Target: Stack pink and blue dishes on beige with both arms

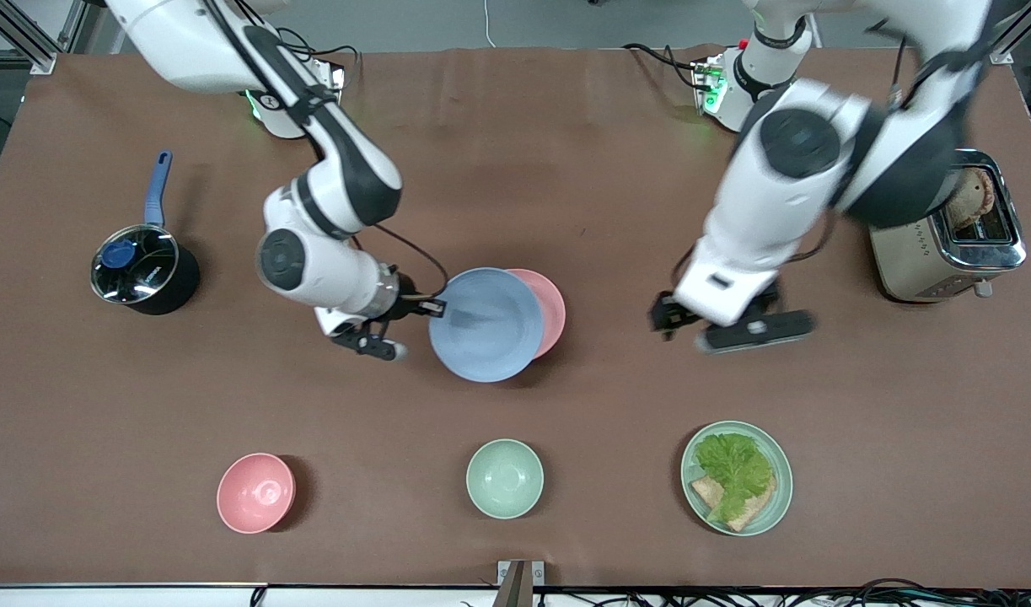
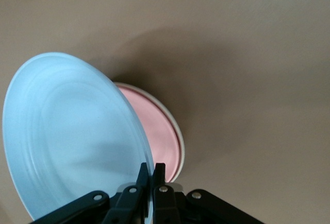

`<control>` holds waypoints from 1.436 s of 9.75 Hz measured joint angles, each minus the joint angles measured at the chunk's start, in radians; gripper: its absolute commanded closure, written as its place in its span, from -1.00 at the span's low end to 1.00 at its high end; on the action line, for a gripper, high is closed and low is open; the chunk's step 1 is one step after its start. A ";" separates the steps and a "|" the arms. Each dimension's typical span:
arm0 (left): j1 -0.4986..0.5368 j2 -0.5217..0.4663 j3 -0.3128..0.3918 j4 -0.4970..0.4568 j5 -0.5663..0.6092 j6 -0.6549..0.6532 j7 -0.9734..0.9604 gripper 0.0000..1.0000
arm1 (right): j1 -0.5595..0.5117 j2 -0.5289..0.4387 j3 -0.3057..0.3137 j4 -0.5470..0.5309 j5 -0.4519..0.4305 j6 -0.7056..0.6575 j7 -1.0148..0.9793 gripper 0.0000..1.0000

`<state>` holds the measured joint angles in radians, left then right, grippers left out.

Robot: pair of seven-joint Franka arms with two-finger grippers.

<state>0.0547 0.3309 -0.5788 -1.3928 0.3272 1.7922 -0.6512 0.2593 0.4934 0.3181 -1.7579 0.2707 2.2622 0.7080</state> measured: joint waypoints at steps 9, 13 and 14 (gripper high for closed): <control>0.109 -0.333 0.222 -0.023 -0.297 -0.357 0.547 -1.00 | 0.082 0.042 0.006 -0.102 -0.117 0.145 0.146 0.63; -0.003 -0.394 0.373 -0.109 -0.309 -0.348 0.572 -1.00 | 0.081 0.037 0.015 -0.095 -0.117 0.151 0.152 -1.00; -0.007 -0.397 0.377 -0.114 -0.310 -0.345 0.573 -1.00 | 0.075 0.021 0.015 -0.081 -0.117 0.141 0.153 -1.00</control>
<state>0.0476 -0.0659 -0.2021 -1.5068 0.0174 1.4469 -0.0783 0.3342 0.5141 0.3327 -1.8388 0.1534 2.4028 0.8609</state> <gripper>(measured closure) 0.000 0.344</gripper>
